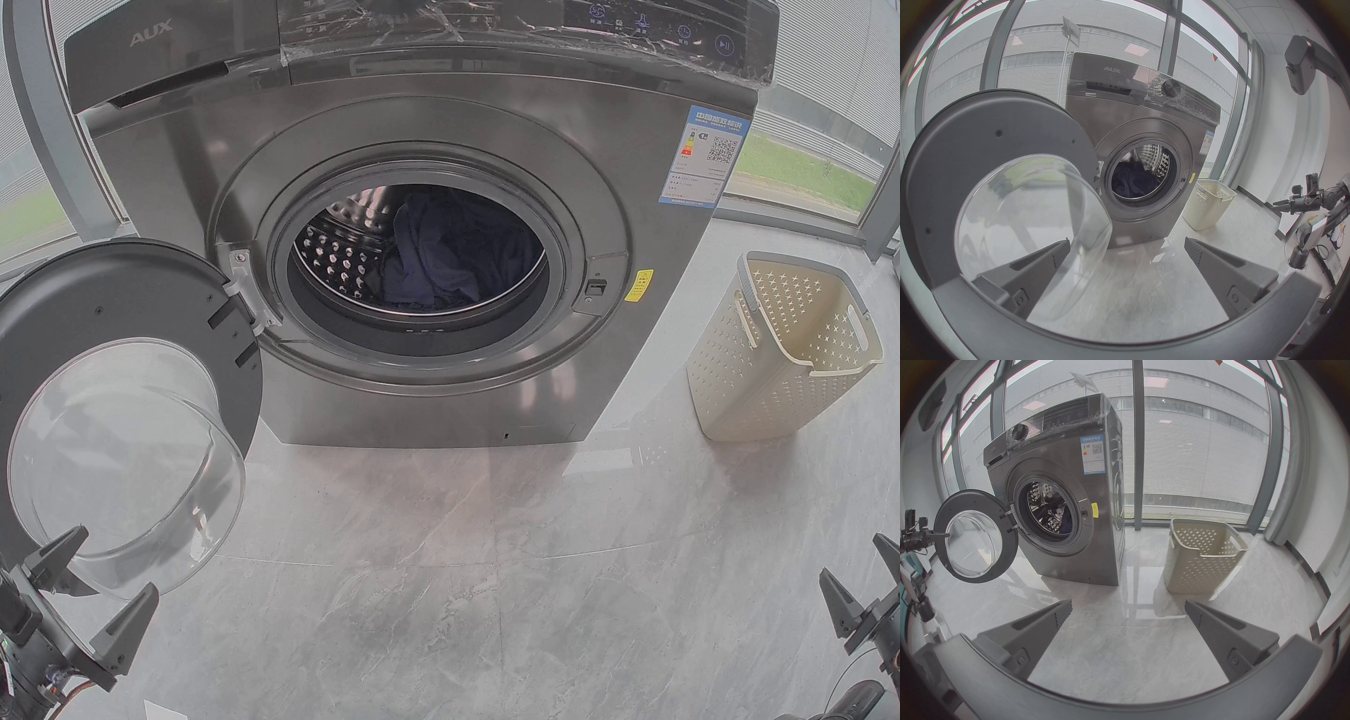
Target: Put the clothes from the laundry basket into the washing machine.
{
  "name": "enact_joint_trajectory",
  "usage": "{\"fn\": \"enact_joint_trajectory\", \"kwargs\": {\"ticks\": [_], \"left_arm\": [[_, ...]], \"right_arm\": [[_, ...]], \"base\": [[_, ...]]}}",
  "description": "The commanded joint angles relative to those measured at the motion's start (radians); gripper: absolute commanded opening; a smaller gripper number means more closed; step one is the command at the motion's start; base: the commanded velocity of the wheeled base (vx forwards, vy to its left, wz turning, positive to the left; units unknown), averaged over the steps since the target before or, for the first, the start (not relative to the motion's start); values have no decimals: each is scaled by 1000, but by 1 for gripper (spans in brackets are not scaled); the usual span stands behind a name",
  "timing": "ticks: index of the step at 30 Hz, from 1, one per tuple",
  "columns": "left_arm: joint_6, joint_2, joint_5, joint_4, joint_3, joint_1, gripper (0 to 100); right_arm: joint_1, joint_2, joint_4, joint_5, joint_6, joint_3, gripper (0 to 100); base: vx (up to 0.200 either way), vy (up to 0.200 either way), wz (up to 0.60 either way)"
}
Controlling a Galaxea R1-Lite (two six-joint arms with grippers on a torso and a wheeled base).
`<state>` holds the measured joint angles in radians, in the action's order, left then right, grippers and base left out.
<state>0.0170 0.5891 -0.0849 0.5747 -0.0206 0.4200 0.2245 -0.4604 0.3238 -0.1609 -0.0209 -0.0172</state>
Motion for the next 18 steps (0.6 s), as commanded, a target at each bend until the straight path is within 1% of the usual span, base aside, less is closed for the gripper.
{"fn": "enact_joint_trajectory", "kwargs": {"ticks": [1,2,3,4,5,6,8,10,12,13,14,17,18], "left_arm": [[8,-264,59,-176,21,-113,100],[8,-290,68,-203,21,-124,100],[8,-335,80,-249,21,-139,100],[8,-335,80,-249,21,-139,100],[1,-399,94,-329,21,-170,100],[1,-419,99,-354,21,-179,100],[11,-463,113,-403,21,-202,100],[12,-493,116,-440,21,-230,100],[17,-496,106,-466,21,-248,100],[18,-496,105,-469,21,-259,100],[17,-496,105,-472,21,-279,100],[4,-503,106,-475,21,-356,100],[3,-506,106,-477,21,-363,100]], "right_arm": [[-103,302,-161,32,-21,-6,100],[-103,312,-169,30,-19,-6,100],[-103,327,-173,29,-17,-4,100],[-103,327,-173,29,-17,-4,100],[-109,355,-183,26,-17,13,100],[-112,365,-200,26,-16,16,100],[-114,370,-253,23,10,16,100],[-114,368,-259,20,38,16,100],[-116,367,-272,9,65,16,100],[-122,368,-273,7,64,16,100],[-135,371,-273,7,59,16,100],[-231,417,-278,32,50,16,100],[-238,425,-278,37,50,16,100]], "base": [[0,0,0],[0,0,0],[-200,0,0],[-200,0,0],[-200,0,0],[-200,0,0],[-200,0,0],[0,0,0],[0,0,0],[0,0,0],[0,0,0],[0,0,0],[0,0,0]]}}
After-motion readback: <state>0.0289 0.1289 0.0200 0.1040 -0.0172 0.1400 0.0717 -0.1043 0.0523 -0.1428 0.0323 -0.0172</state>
